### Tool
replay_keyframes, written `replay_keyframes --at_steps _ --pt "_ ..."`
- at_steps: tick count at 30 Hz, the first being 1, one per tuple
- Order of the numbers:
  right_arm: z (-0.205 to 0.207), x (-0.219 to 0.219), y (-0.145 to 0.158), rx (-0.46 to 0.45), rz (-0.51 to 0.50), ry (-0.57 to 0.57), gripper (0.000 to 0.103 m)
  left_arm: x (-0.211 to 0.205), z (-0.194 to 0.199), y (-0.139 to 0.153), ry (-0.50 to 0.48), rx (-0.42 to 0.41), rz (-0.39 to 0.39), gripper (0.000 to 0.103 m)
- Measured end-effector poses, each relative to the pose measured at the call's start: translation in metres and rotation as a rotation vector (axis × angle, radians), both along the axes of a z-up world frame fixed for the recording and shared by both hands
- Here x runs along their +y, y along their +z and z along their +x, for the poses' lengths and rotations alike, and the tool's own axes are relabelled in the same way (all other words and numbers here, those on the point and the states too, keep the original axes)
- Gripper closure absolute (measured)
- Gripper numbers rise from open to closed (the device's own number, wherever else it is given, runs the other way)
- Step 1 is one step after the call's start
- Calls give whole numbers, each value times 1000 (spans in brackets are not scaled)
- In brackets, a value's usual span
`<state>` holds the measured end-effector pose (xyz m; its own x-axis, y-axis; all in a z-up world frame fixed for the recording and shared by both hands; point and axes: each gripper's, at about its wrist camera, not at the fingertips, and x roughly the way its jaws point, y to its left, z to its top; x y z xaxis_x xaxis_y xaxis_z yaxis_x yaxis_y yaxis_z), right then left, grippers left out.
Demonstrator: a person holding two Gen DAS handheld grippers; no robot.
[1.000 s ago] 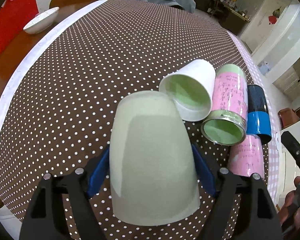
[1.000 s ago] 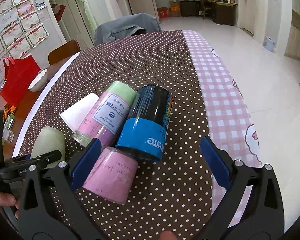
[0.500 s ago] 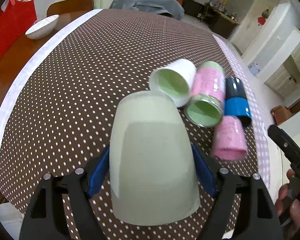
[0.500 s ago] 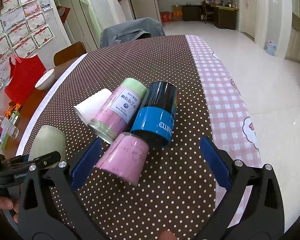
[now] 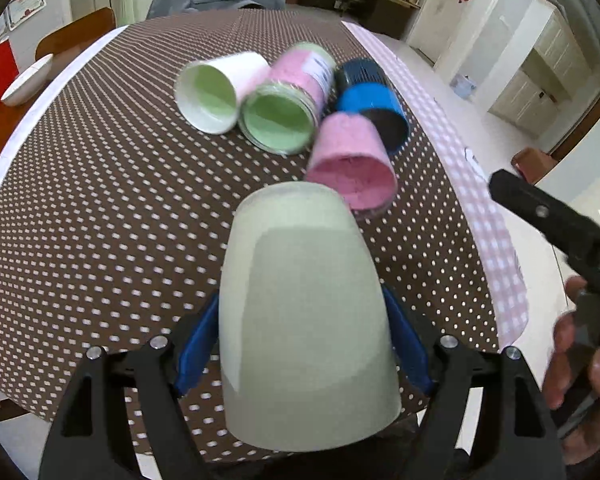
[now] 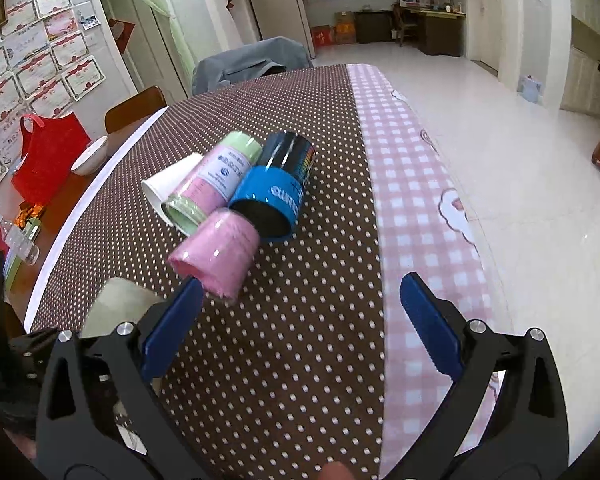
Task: Flip cup upside down
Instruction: 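Lift the pale green cup with the left tool toward the right tool, then grasp the pale green cup with the right tool while the left tool releases it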
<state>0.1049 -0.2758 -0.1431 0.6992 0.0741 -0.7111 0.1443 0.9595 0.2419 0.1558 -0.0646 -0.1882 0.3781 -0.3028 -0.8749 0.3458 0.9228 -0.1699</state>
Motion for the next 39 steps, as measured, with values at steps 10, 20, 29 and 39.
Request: replay_keyframes --at_steps 10,20,29,39 --pt "-20 5 4 -33 83 27 6 3 -28 20 41 -144 36 25" --pt "-25 22 17 -54 123 54 6 15 -48 63 64 -313 55 25" --pt "-20 44 24 -40 153 90 6 66 -64 95 185 -507 64 25" --pt "-15 77 35 -23 160 146 6 112 -74 112 304 -563 58 25"
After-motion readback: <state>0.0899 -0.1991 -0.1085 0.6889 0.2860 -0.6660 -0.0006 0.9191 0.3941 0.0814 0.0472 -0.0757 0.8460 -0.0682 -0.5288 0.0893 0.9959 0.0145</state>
